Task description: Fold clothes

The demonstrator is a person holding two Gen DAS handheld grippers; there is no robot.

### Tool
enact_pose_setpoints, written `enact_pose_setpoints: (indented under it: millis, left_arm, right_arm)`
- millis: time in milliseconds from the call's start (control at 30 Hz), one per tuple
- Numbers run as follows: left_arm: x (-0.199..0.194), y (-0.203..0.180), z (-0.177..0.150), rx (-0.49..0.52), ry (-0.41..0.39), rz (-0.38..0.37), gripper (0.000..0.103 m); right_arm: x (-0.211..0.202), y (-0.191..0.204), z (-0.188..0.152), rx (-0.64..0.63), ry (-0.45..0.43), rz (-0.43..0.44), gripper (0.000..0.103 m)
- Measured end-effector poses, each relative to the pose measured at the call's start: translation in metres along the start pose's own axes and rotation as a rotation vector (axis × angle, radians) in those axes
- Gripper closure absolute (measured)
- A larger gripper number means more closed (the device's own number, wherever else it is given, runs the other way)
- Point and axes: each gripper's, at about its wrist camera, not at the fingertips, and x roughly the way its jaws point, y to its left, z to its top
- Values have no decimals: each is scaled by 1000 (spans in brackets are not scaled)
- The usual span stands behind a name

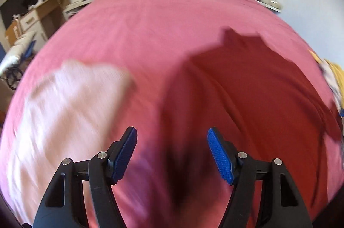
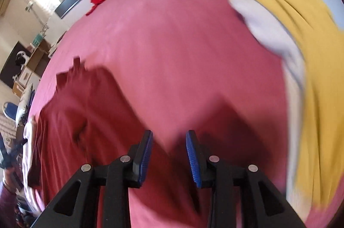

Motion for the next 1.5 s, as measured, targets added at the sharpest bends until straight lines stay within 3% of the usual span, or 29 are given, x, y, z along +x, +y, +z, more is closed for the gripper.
enact_pose_setpoints:
  millis: [133,233,333,433,500,567,633,667,700,767,867,933,1167,1267,1300,1433,1500]
  left_arm:
    - [-7,-73,-48,90,-6,-96,33]
    - [-1,-129,-64,189,16,-172,33]
    - [14,-183,-76,270,52,-213,33]
    - [62,-216,-71,326,73,-151,33]
    - [58,-229,-71,329,55,-134,32]
    - [56,-238,-72,326,64,-133,32]
    - [61,-257,-74,365,67,-101,32]
    - [60,-265,-75,387,61,-90,32]
    - [59,-273,-76,407,54,-83,32]
    - [51,-286,-77,434,29,-119,32]
    - [24,-295,-86,486,2,-182,32]
    - [18,-314,-91,532,14,-238,32]
    - [11,-373,-115,691,54,-465,31]
    - [-3,-381,-121,733,33,-544,31]
    - [-7,-381,-122,734,27,-556,31]
    - [-4,-347,-117,615,19,-522,31]
    - [-1,-311,-109,487,-8,-465,31]
  right_arm:
    - [-19,-38,-67,204,6,72,71]
    - [-26,-60,-83,308,-34,24,69]
    - [-33,-74,-68,337,-91,3,68]
    - [-25,-80,-41,363,-116,6,67]
    - [-15,-80,-23,376,-117,28,65]
    - [14,-70,-1,323,-39,50,59]
    - [42,-59,10,234,96,-65,61]
    - [48,-51,14,166,123,-108,61]
    - [49,-42,16,100,133,-146,68]
    - [44,-34,21,31,138,-160,94]
    - [10,-48,25,104,32,-32,98]
    - [-20,-61,29,137,-57,-16,98]
    - [-103,-97,42,126,-289,-145,98]
    - [-111,-103,40,102,-285,-243,88]
    - [-109,-101,37,84,-263,-244,75]
    - [-59,-36,-8,-72,-5,27,73]
    - [-37,6,-45,-140,57,138,73]
